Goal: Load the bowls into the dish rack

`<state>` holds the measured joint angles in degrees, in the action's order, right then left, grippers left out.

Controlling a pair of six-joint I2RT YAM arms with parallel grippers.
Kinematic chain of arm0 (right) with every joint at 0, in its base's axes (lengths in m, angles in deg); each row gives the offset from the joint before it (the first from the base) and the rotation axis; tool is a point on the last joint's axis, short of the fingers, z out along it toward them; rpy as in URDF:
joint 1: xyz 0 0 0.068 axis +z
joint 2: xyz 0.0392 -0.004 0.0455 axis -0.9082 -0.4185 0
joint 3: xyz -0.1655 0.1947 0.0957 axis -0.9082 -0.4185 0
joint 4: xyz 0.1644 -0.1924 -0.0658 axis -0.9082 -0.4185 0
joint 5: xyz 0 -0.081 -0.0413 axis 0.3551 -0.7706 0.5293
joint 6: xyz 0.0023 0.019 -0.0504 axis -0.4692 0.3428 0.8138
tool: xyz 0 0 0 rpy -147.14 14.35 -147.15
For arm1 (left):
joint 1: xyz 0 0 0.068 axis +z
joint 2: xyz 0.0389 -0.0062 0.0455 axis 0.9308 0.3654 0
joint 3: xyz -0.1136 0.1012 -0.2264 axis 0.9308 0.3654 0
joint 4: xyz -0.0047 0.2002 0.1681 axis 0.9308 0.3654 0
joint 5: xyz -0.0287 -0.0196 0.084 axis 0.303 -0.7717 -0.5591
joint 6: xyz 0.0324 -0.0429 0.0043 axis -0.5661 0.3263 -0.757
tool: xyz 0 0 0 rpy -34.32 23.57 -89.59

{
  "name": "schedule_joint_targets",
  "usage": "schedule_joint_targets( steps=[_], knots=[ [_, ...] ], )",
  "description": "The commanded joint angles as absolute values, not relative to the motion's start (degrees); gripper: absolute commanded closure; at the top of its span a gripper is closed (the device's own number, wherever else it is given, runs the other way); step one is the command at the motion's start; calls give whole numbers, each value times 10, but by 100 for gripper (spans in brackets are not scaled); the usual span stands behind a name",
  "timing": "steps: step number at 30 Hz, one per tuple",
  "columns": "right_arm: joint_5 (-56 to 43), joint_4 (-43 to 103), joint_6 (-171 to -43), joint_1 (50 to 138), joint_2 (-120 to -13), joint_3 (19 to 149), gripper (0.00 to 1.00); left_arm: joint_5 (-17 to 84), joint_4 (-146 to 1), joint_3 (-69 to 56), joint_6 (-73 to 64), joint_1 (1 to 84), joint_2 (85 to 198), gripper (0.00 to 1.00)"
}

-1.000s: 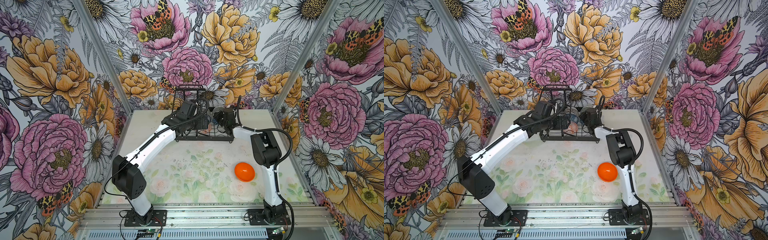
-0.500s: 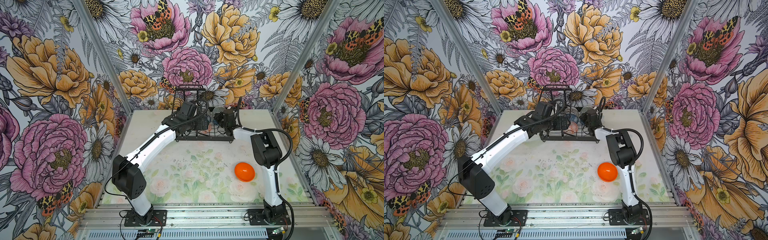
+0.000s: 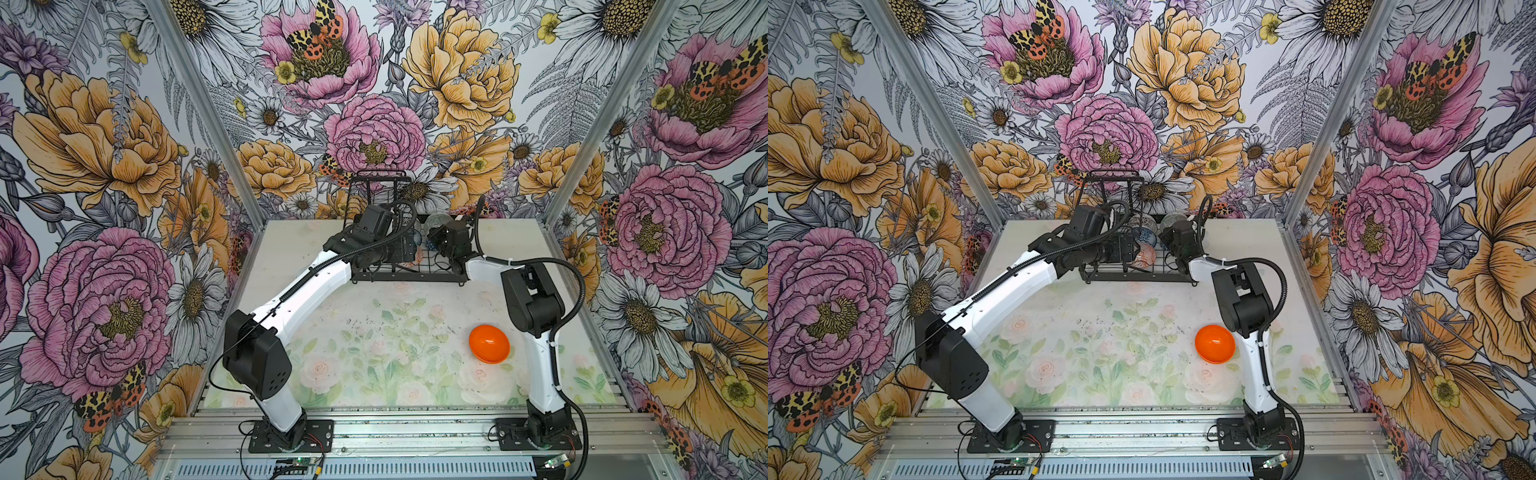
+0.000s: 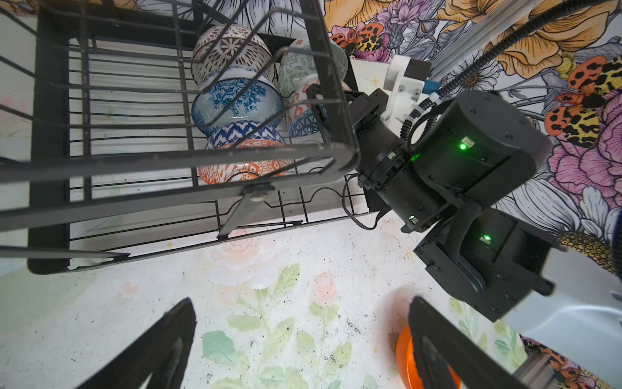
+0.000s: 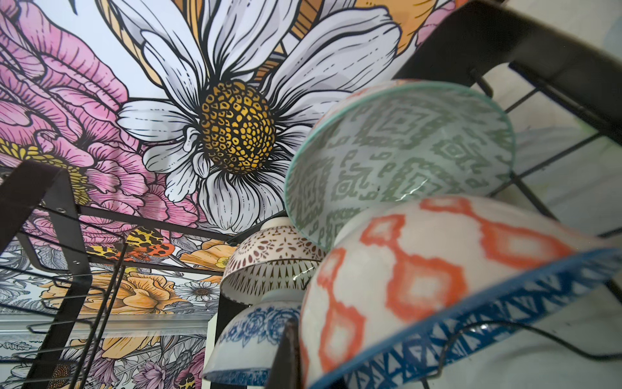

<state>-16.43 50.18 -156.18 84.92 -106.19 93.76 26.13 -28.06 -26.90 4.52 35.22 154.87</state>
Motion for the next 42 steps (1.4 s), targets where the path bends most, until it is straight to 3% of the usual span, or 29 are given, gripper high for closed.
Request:
schedule_joint_targets(
  steps=[1,42],
  knots=[
    [-163,439,-1582,861,-1050,914,99,271,-297,-260,52,359,1524,1],
    [-193,361,-1607,865,-1020,887,86,272,-299,-240,56,353,1501,1]
  ],
)
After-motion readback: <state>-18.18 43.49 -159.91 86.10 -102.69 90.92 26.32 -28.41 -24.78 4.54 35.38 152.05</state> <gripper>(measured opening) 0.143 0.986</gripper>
